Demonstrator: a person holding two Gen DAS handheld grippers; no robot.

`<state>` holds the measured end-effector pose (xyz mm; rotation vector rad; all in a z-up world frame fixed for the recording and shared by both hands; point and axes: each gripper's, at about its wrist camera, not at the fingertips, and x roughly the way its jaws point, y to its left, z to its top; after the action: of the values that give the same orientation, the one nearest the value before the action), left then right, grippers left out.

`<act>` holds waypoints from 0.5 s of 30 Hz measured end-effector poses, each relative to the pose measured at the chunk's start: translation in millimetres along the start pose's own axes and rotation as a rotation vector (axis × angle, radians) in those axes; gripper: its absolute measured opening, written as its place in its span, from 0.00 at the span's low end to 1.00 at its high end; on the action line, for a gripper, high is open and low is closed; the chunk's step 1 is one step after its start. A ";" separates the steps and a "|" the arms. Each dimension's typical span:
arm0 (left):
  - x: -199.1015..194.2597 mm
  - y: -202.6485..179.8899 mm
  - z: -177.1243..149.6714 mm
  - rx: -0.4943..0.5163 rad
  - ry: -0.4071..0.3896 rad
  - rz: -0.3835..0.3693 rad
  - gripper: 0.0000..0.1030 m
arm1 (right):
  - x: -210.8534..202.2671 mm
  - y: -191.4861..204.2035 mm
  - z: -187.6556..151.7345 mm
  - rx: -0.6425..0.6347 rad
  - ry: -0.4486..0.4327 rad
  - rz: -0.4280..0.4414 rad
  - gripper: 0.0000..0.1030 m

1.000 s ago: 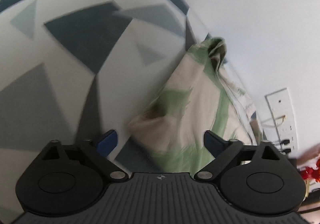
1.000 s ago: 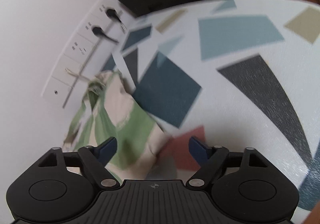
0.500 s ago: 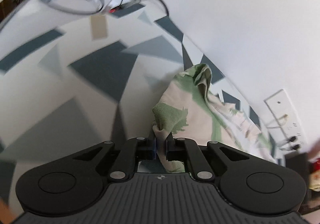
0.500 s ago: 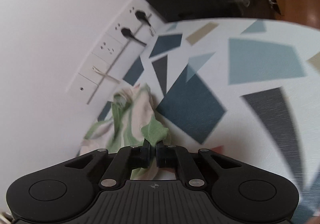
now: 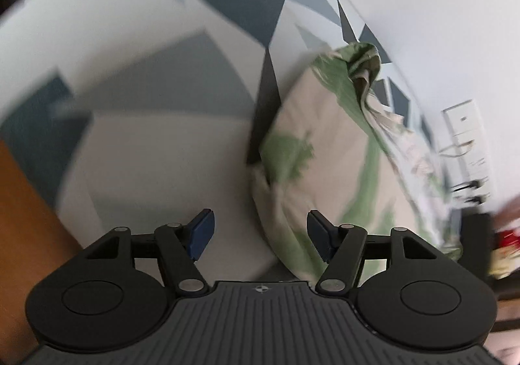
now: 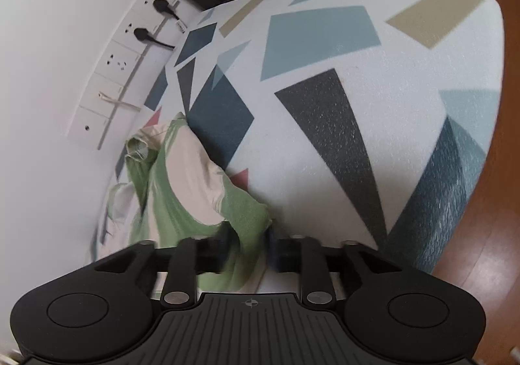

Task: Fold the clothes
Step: 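Grasp the folded shirt bundle with both grippers and fold it again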

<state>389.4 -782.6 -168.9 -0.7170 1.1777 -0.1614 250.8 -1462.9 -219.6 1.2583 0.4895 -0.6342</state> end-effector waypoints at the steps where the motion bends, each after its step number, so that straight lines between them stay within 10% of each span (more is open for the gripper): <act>1: 0.9 4.0 -3.1 -0.036 -0.007 -0.029 0.62 | -1.9 -0.6 -2.2 0.010 0.001 0.005 0.35; 3: 5.3 9.8 -6.7 -0.090 -0.021 -0.075 0.37 | -0.5 -0.9 -6.4 0.015 0.012 0.017 0.34; 4: 9.6 11.1 -6.3 -0.114 -0.016 -0.087 0.07 | 0.6 -1.1 -8.4 0.017 0.018 0.023 0.34; 8: 13.4 7.3 -5.5 -0.144 -0.067 -0.040 0.03 | 11.0 -0.5 -9.8 0.065 0.044 0.035 0.05; 15: -41.4 -40.0 -3.9 0.161 -0.278 -0.043 0.03 | -21.6 33.5 7.3 -0.078 -0.082 0.084 0.03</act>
<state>379.2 -795.5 -113.6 -0.6011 0.8738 -0.1843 257.7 -1460.4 -179.7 1.1681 0.3885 -0.5880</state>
